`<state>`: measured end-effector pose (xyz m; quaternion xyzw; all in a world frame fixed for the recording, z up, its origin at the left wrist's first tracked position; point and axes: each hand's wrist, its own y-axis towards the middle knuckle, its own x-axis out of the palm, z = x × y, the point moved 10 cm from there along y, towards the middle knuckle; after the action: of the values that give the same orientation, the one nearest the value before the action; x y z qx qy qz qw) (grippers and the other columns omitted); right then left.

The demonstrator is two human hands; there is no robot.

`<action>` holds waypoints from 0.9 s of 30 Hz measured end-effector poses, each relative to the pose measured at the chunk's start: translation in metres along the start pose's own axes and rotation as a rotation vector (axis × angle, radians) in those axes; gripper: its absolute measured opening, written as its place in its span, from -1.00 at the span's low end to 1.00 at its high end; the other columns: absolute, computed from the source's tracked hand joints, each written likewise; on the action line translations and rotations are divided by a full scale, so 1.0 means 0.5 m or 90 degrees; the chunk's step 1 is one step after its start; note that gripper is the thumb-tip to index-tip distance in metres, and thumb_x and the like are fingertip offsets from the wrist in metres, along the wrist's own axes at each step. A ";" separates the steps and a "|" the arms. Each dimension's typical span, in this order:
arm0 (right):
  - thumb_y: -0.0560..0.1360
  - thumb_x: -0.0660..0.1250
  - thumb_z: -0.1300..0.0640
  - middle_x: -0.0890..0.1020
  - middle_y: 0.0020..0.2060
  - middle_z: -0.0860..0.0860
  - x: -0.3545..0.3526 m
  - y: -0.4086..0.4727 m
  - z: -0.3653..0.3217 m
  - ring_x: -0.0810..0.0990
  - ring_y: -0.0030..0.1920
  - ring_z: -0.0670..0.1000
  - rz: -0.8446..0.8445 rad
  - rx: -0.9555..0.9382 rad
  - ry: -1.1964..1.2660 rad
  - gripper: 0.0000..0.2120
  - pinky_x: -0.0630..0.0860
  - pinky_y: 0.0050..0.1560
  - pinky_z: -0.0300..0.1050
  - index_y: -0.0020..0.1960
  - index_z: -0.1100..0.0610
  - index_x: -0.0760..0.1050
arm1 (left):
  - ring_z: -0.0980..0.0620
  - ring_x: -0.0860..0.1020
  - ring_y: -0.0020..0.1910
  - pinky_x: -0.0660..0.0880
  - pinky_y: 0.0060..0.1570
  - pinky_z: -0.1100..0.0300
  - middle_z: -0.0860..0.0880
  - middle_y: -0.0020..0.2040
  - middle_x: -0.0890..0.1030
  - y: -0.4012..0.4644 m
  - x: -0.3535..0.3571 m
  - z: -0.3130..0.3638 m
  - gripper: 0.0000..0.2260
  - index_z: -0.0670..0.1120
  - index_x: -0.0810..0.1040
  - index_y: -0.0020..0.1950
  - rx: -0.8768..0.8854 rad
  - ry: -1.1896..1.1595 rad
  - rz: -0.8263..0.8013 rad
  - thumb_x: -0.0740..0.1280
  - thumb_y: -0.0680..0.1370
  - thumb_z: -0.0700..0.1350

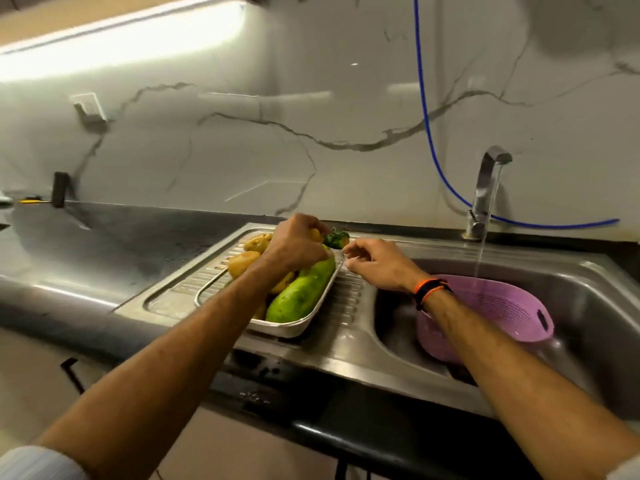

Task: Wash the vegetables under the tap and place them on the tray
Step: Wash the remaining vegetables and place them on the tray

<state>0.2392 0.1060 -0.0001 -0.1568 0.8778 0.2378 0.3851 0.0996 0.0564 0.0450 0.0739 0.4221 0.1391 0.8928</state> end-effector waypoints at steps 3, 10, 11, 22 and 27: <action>0.52 0.38 0.08 0.66 0.09 0.04 0.025 -0.014 -0.033 0.60 0.08 -0.01 -0.001 -0.015 -0.012 -0.69 0.51 0.10 -0.16 0.25 0.07 0.56 | 0.05 0.58 0.03 0.50 -0.03 0.24 0.02 0.06 0.62 -0.033 -0.016 -0.033 -0.61 0.04 0.64 0.19 0.017 0.012 -0.004 0.59 0.39 -0.10; 0.57 0.34 0.00 0.62 0.19 0.03 0.066 -0.046 -0.078 0.57 0.18 0.01 -0.026 -0.026 -0.005 -0.67 0.48 0.21 -0.14 0.29 0.09 0.53 | -0.12 0.24 0.49 0.14 0.45 -0.04 -0.03 0.48 0.38 -0.101 0.014 -0.086 -0.32 0.01 0.44 0.45 0.121 0.278 -0.170 0.51 0.39 0.22; 0.57 0.33 0.00 0.62 0.19 0.03 0.067 -0.049 -0.079 0.57 0.18 0.01 -0.026 -0.025 -0.005 -0.68 0.48 0.22 -0.12 0.28 0.09 0.54 | -0.14 0.16 0.53 0.08 0.48 -0.08 -0.02 0.53 0.31 -0.108 0.013 -0.091 -0.32 0.02 0.40 0.49 0.123 0.279 -0.175 0.45 0.44 0.24; 0.53 0.40 0.06 0.66 0.11 0.00 0.036 -0.056 -0.032 0.61 0.09 -0.08 0.019 0.021 0.095 -0.71 0.49 0.17 -0.23 0.22 0.11 0.58 | -0.01 0.53 0.18 0.41 0.11 0.15 0.02 0.20 0.58 -0.081 -0.006 -0.059 -0.44 0.03 0.49 0.41 0.136 0.252 -0.122 0.52 0.45 0.09; 0.50 0.44 0.15 0.65 0.10 0.01 -0.042 -0.074 0.048 0.62 0.08 -0.07 0.057 0.070 0.112 -0.70 0.51 0.19 -0.22 0.22 0.17 0.57 | -0.07 0.51 0.28 0.39 0.27 0.08 -0.05 0.32 0.57 -0.049 0.047 0.037 -0.45 0.00 0.48 0.43 0.176 0.206 -0.081 0.50 0.48 0.09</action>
<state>0.2843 0.0900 -0.0096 -0.1164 0.9261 0.1918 0.3032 0.1327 0.0398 0.0334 0.1458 0.5786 0.0332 0.8018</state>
